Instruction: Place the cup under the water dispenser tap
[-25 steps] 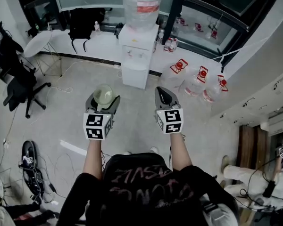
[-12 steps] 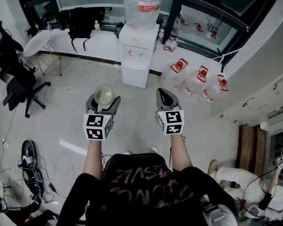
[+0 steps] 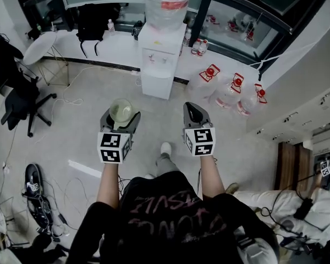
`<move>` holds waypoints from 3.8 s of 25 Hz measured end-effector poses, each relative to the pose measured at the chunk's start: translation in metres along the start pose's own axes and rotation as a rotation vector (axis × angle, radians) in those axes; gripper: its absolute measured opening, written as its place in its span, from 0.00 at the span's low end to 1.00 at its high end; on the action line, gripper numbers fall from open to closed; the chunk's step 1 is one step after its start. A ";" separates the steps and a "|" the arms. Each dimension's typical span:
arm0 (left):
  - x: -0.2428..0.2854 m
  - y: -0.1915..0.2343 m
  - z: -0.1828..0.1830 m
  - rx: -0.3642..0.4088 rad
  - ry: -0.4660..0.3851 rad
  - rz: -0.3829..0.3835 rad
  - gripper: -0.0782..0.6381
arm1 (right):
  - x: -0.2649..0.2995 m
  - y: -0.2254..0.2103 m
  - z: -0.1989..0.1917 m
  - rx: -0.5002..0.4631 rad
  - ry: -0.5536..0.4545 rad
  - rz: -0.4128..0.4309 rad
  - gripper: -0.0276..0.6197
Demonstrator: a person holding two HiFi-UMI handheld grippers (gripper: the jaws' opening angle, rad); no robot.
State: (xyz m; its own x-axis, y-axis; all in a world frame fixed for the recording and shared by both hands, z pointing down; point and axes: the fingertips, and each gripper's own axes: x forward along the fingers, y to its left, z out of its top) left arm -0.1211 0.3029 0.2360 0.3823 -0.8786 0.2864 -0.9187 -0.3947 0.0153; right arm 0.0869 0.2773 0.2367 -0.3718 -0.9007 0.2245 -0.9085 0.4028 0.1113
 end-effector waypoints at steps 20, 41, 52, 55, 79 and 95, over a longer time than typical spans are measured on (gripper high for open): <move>0.141 0.075 0.011 0.036 0.060 -0.018 0.62 | 0.161 -0.045 -0.002 0.038 0.021 0.006 0.07; 0.318 0.143 0.041 0.025 0.113 0.019 0.62 | 0.355 -0.124 0.000 0.057 0.076 0.090 0.07; 0.350 0.148 0.048 0.089 0.147 -0.002 0.62 | 0.379 -0.144 0.001 0.103 0.057 0.078 0.07; 0.360 0.150 0.048 0.094 0.149 -0.024 0.62 | 0.383 -0.149 0.001 0.107 0.059 0.060 0.07; 0.465 0.173 -0.013 0.163 0.216 -0.314 0.62 | 0.424 -0.155 -0.043 0.111 0.081 -0.163 0.07; 0.512 0.159 -0.086 0.162 0.257 -0.352 0.62 | 0.446 -0.160 -0.120 0.173 0.118 -0.199 0.07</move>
State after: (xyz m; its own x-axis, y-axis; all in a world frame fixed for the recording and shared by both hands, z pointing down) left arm -0.0803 -0.1866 0.4673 0.6125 -0.5964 0.5188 -0.7022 -0.7119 0.0106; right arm 0.0890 -0.1692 0.4355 -0.1678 -0.9299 0.3274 -0.9841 0.1776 -0.0001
